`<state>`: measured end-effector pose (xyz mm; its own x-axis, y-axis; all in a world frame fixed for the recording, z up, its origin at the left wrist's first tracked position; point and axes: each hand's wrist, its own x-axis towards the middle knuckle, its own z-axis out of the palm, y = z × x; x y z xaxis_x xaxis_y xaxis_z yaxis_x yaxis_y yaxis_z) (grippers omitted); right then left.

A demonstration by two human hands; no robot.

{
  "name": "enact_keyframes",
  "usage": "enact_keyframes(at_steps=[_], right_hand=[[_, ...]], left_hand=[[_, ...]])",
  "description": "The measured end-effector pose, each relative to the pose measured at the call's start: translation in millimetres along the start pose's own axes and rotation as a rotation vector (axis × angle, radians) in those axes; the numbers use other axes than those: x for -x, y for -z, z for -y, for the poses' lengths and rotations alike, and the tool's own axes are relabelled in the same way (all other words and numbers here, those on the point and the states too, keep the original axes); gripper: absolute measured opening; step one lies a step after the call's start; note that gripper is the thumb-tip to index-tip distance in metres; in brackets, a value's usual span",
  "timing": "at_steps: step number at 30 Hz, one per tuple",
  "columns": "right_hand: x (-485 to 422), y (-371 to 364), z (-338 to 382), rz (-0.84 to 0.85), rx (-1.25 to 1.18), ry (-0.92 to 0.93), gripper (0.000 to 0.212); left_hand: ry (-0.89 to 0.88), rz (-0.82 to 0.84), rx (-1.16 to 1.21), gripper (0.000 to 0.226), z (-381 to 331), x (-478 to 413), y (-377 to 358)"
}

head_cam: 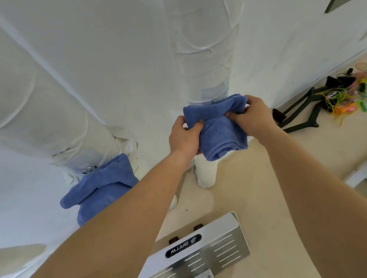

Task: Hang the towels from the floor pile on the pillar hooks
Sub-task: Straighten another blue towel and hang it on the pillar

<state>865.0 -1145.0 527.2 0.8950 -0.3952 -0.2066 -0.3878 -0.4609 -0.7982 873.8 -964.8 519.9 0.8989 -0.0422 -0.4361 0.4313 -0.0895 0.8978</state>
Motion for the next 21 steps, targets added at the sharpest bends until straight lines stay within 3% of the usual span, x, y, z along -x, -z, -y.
enact_keyframes(at_steps=[2,4,8,12,17,21], right_hand=[[2,0,0,-0.024,-0.026,0.026,0.042],[9,1,1,-0.075,-0.07,0.124,0.049],[21,-2,0,-0.137,0.014,0.309,0.05],[31,-4,-3,-0.089,0.169,0.383,0.029],[36,3,1,0.012,0.015,0.293,0.017],[27,2,10,0.009,0.057,0.259,0.024]], left_hand=[[0.01,-0.013,0.009,0.011,1,-1,0],[-0.102,-0.055,-0.108,0.017,1,0,2],[-0.532,-0.162,-0.371,0.039,-2,6,8],[-0.846,-0.113,-0.741,0.03,-4,12,13],[-0.861,-0.085,-0.723,0.019,-1,14,18],[-0.787,-0.093,-0.728,0.024,0,15,13]])
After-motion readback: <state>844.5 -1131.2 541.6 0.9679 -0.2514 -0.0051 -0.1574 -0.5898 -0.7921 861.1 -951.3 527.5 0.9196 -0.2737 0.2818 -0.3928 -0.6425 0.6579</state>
